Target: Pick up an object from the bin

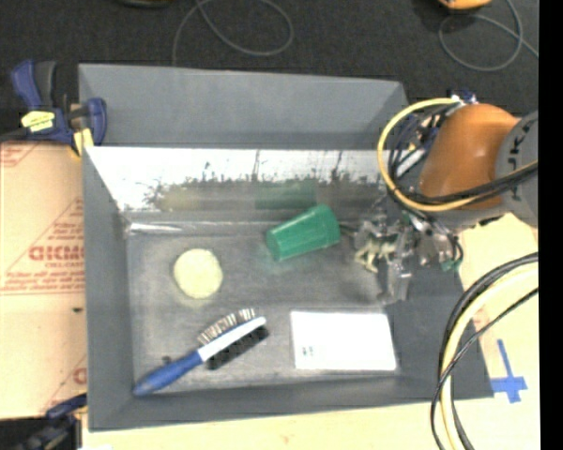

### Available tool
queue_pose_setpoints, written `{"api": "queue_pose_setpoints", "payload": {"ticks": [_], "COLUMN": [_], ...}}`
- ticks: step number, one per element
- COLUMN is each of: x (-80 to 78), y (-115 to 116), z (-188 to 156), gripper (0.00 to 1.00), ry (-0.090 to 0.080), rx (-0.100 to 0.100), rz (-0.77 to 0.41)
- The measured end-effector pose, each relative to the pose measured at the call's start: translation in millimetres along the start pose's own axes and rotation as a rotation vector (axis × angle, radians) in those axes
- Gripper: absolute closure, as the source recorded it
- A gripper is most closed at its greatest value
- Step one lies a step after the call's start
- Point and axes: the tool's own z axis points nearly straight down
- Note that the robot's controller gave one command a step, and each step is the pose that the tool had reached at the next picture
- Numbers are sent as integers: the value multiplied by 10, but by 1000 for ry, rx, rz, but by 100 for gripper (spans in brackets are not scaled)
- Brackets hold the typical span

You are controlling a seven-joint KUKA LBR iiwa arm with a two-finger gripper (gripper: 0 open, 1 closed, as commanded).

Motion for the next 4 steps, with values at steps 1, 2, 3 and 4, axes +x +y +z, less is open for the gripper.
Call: {"api": "queue_pose_setpoints", "payload": {"ticks": [1,2,3,4], "x": [6,-500,-495,-516], "y": [-131,-277,-226,-260], "z": [-401,-32,360,355], "gripper": [0,0,0,100], "ry": [5,-3,3,1], "rx": [-2,1,-3,-1], "rz": [-10,-120,-54,-73]}}
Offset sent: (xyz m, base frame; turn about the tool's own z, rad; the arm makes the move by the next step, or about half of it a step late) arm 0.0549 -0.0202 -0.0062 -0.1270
